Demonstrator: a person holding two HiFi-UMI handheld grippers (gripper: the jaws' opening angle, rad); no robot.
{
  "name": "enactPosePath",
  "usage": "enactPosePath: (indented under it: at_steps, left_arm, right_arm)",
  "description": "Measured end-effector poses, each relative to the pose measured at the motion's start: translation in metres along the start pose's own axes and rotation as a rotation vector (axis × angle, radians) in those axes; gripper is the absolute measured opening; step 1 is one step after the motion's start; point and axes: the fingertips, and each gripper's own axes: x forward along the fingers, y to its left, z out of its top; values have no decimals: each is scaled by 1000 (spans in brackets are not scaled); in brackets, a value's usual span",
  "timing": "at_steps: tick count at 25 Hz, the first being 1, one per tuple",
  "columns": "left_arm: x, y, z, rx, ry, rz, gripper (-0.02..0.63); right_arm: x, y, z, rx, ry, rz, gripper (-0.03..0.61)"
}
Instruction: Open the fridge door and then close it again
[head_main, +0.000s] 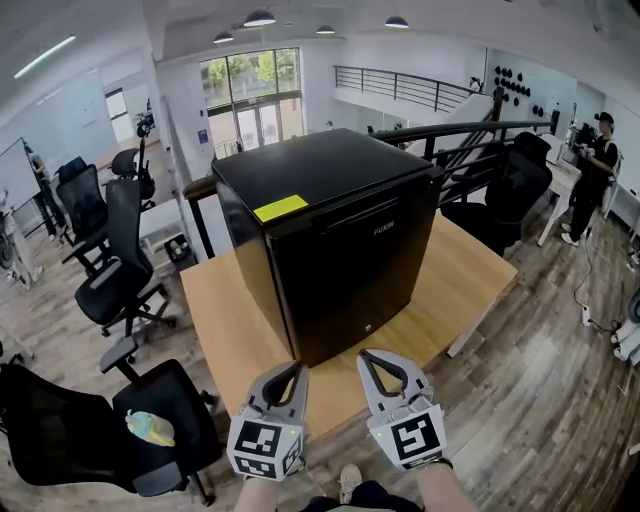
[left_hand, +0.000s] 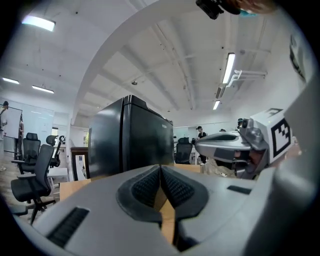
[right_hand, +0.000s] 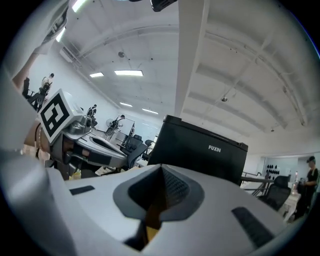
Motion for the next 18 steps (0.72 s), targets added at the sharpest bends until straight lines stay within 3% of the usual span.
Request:
enactPosePath:
  at_steps: [9, 18]
  left_arm:
    - [58, 22, 27, 29, -46, 123, 8]
    - [77, 54, 52, 57, -98, 185, 8]
  right_arm:
    - [39, -66, 1, -179, -90, 22, -3]
    - [73, -86, 10, -603, -88, 7, 29]
